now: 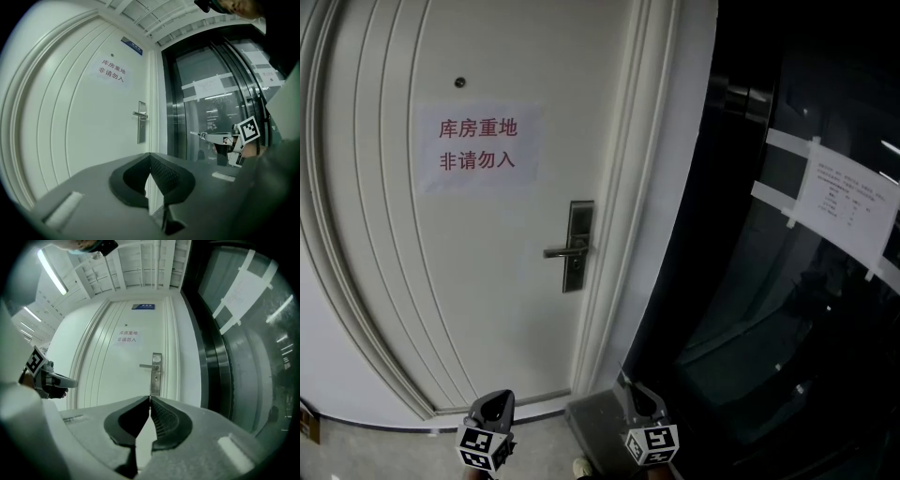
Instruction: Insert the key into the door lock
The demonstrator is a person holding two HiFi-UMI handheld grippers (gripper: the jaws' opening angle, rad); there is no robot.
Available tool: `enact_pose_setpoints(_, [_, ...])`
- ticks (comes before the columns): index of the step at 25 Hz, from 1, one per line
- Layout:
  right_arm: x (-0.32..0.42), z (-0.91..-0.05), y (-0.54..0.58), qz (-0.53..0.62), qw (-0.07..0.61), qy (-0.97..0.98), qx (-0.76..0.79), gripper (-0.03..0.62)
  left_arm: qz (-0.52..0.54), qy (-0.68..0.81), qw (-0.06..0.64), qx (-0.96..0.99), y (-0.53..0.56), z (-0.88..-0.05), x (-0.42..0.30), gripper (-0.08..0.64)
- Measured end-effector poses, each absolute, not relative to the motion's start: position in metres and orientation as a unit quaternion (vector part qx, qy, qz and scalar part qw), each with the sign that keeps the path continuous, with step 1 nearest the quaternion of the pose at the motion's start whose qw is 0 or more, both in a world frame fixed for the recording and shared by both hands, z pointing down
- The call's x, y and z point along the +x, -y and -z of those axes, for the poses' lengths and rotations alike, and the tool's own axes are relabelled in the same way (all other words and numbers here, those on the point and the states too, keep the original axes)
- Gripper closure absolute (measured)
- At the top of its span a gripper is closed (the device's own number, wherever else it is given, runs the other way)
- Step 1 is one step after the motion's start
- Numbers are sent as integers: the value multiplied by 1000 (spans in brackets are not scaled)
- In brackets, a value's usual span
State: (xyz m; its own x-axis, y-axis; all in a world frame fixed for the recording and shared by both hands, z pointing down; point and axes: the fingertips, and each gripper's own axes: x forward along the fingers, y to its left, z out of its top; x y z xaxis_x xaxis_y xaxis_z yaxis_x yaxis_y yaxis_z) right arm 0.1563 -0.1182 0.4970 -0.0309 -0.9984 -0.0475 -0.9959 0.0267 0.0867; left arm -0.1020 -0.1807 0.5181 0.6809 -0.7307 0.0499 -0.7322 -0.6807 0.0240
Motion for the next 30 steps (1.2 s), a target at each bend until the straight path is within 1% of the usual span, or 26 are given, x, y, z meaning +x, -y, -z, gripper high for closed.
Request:
enact_pose_setpoints(8, [170,-480,194,75,6,746,661,581,-17,441,26,897,235,-520,-91,557])
enact_pose_setpoints(15, [184,-466,258,101,17,764,637,581,-13,469,25,883,274,-515,-79,557])
enact_pose_setpoints(21, [192,-464,310,120,41,774,620,581,-16,489,32,872,297,-520,-74,557])
enact_pose_setpoints(30, [184,-441,365,215,103,769,593,581,-20,512,38,858,325,-522,-70,557])
